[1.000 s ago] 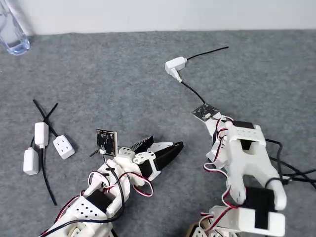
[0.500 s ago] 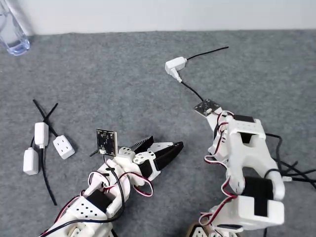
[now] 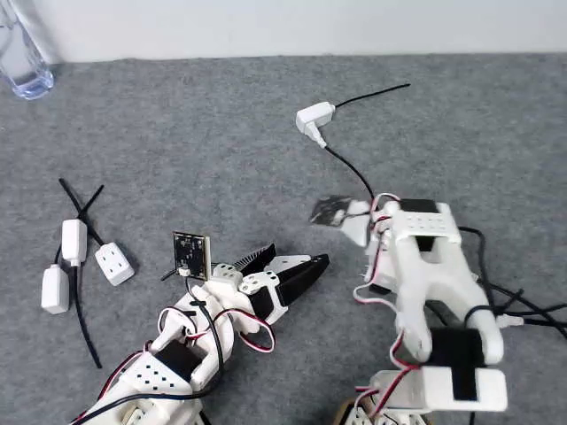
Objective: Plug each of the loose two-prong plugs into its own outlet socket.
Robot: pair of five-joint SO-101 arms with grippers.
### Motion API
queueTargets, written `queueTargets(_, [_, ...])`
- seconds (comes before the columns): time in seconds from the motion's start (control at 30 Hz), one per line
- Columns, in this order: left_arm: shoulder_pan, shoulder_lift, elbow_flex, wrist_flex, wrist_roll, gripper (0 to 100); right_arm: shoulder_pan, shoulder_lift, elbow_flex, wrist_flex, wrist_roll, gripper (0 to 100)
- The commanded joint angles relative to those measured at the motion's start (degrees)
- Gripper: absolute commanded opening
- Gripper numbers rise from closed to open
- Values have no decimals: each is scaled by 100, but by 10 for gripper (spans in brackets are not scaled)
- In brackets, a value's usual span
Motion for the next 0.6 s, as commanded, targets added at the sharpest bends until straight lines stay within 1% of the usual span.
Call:
queueTargets(0.0, [9,26,-48,44,0,344,-391,-418,-273,84,466,8])
queueTargets(0.17, [9,26,-48,44,-9,344,-549,-488,-237,558,1020,8])
queueTargets(0.3, [26,26,-48,44,-9,343,-462,-268,53,505,1055,21])
queueTargets(0.37, [35,26,-48,35,-9,343,-400,-171,158,514,1029,87])
queueTargets(0.5, [35,26,-48,35,-9,343,-400,-101,193,479,765,262])
queueTargets(0.57, [35,26,-48,35,-9,343,-400,-101,193,479,765,284])
